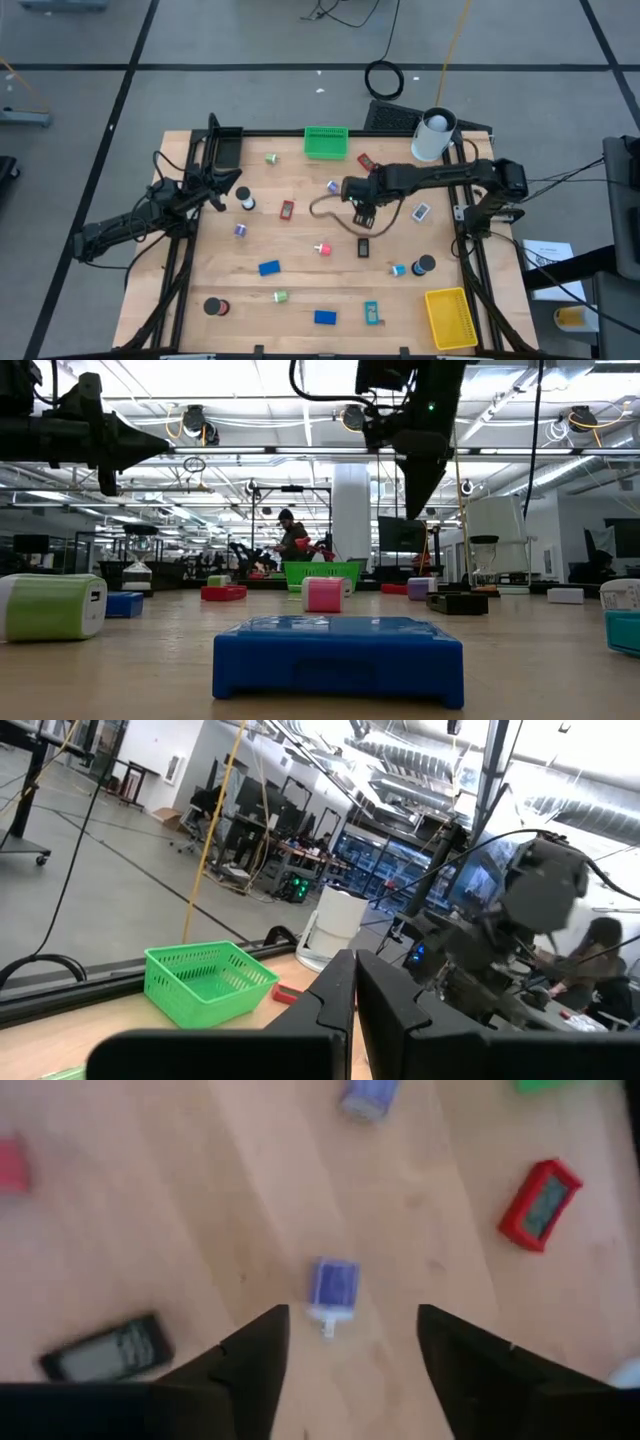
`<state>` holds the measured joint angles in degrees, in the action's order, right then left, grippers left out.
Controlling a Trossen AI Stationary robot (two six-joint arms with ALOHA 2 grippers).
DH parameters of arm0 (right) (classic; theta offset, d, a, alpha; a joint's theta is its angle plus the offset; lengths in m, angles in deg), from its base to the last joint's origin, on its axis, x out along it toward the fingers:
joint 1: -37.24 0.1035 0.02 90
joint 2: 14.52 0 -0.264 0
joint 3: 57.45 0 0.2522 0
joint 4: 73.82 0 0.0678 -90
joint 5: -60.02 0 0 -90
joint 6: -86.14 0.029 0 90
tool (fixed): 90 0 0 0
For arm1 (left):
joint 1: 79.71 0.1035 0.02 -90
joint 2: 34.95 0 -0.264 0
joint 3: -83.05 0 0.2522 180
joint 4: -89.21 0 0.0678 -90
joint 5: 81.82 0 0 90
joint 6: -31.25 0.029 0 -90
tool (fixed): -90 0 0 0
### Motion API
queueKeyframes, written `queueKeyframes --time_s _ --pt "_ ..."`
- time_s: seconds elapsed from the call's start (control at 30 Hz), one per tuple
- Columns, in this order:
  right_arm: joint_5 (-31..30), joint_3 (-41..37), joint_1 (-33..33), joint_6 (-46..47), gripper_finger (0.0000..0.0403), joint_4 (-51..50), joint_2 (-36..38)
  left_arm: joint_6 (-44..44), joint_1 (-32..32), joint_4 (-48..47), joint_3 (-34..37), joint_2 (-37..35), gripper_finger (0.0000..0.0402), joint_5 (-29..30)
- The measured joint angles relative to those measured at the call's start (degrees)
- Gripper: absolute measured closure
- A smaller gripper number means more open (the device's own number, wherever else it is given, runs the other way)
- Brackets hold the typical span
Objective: Pick & Place Office items
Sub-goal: Put the right purple charger adapter into the yellow basket
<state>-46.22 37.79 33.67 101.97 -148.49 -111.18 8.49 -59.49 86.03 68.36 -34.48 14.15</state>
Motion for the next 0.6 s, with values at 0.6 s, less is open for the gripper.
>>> queueKeyframes --time_s 0.6 --pt "7.5 -5.7 -5.0 1.9 0.0171 9.0 -0.2 0.0 0.0 0.0 0.0 0.0 0.0385 0.0"
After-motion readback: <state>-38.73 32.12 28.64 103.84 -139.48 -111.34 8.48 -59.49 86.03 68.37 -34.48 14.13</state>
